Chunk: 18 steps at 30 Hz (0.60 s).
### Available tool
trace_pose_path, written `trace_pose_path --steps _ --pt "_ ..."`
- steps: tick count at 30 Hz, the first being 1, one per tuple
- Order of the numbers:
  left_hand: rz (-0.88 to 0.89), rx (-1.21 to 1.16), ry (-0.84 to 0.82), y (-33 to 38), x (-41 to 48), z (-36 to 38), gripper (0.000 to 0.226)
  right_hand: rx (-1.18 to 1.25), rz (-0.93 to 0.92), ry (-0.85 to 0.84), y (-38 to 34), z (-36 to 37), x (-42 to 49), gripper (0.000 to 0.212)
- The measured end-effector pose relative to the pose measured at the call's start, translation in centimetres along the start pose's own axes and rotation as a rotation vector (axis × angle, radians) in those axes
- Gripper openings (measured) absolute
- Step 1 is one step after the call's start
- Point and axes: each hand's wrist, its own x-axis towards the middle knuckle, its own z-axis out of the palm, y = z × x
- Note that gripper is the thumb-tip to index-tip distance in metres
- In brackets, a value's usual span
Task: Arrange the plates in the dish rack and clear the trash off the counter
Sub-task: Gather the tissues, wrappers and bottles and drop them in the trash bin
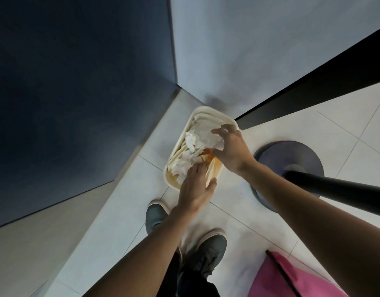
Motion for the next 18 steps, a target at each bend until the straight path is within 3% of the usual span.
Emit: trace_pose_path --steps 6,9,12,18 --pt "0.114 -0.138 0.262 0.2 -0.5 -2.2 0.045 0.023 0.079 0.090 0.5 -0.9 -1.3 0.050" --pt "0.133 -0.061 0.346 -0.2 -0.4 -3.4 0.049 0.027 0.075 0.094 1.0 -0.6 -2.2 0.040" --pt "0.116 0.018 0.311 -0.4 -1.0 -4.4 0.044 0.038 0.040 0.067 1.2 -0.2 -3.6 0.034" --pt "0.080 -0.094 0.225 1.2 -4.4 -7.1 0.019 0.060 -0.016 0.023 -1.4 -1.5 -7.4 0.025"
